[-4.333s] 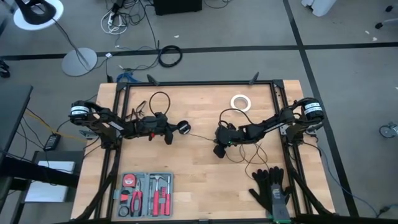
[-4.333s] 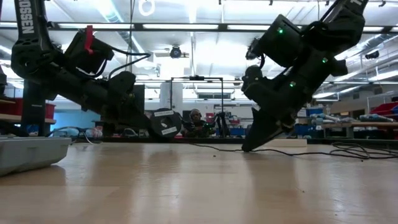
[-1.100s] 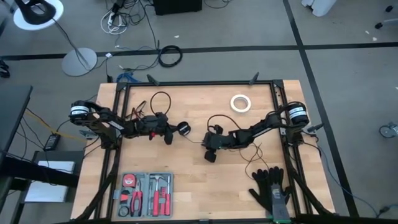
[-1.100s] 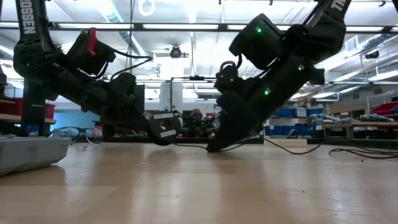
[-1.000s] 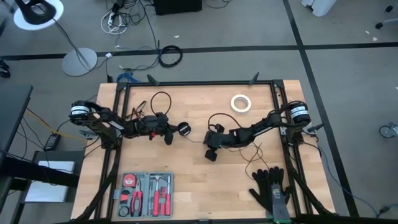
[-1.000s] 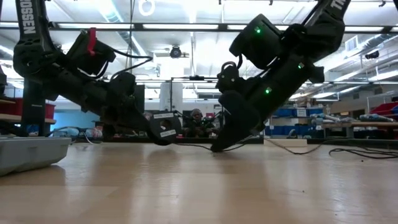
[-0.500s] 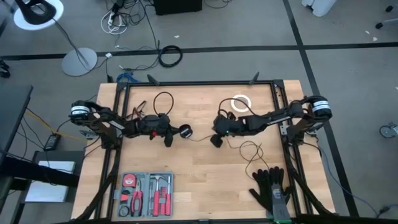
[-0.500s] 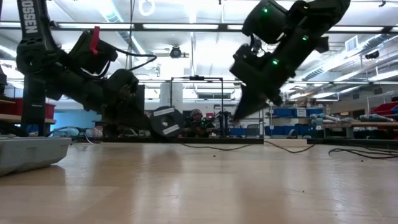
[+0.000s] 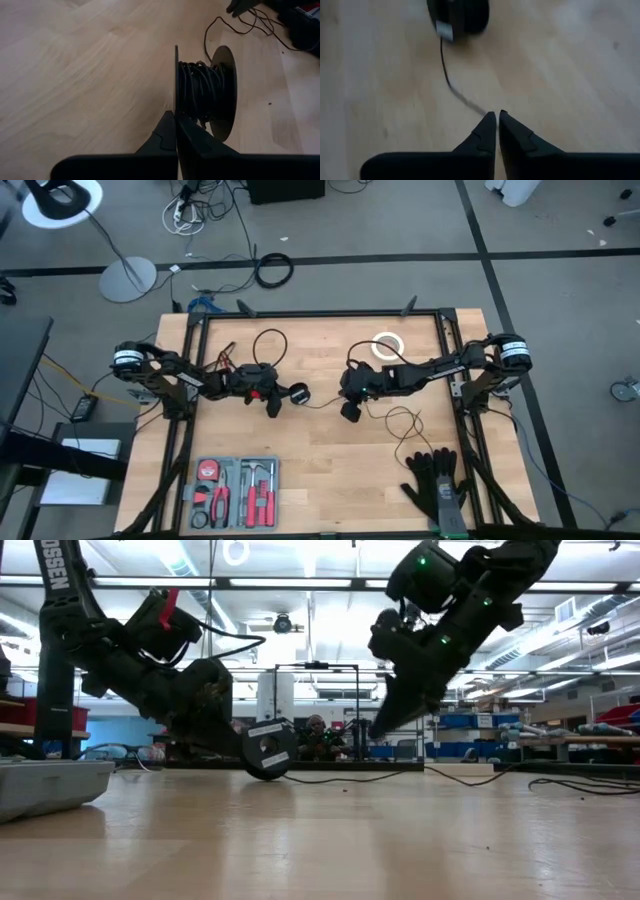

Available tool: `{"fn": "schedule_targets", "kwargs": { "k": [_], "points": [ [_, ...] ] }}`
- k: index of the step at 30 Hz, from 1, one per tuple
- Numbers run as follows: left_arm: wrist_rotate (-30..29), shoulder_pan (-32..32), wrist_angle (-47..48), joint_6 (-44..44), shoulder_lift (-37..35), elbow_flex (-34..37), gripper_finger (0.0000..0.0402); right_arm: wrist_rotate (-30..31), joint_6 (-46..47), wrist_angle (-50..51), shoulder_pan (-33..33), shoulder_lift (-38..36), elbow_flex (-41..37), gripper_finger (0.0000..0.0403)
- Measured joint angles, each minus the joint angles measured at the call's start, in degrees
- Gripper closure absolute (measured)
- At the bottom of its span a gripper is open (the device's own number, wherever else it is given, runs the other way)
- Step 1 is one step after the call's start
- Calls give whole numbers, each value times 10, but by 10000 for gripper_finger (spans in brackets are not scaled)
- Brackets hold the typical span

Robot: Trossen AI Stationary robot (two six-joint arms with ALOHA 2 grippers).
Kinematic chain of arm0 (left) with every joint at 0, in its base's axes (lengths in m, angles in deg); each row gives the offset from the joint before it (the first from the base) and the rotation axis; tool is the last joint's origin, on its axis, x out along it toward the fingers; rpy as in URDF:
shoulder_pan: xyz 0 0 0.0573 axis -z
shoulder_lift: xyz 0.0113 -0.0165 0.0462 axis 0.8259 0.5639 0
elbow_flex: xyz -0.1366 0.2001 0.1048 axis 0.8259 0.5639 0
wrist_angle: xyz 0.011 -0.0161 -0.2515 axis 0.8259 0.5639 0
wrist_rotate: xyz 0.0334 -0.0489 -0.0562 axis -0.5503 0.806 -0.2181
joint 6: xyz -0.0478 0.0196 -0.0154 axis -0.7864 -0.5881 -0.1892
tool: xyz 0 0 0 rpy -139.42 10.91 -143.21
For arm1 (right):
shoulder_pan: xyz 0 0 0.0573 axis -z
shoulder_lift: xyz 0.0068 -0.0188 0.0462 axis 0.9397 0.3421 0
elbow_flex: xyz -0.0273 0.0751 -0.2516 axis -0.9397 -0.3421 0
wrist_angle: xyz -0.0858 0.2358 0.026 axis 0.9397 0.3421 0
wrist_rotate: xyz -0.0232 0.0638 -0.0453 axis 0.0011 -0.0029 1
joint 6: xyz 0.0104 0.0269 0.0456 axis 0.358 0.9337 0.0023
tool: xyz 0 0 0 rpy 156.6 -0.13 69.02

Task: Coil cords
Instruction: Coil the black wire on the black spool

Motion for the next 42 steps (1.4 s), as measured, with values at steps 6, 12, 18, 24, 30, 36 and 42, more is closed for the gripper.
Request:
{"fn": "schedule_targets", "kwargs": {
  "k": [6, 12, 18, 24, 30, 36, 42],
  "points": [
    [0, 0, -1, 0, 0, 0, 401, -10, 4, 88, 0, 0, 0, 338],
    [0, 0, -2, 0, 0, 0, 402, 7, 5, 105, 0, 4, -4, 291],
    [0, 0, -2, -4, 0, 0, 402, 17, 43, 110, 0, 5, -42, 283],
    [10, 0, -5, -15, 0, 0, 402, 22, 101, 115, -13, 2, -41, 389],
    [31, 4, -11, -15, 1, 1, 402, 49, 105, 113, -20, 2, 13, 398],
    [29, 9, -12, -15, 1, 1, 401, 69, 93, 60, -20, 5, 67, 400],
    [32, 9, -17, -15, 1, -9, 402, 59, 54, 19, -20, 43, 115, 401]
  ]
}}
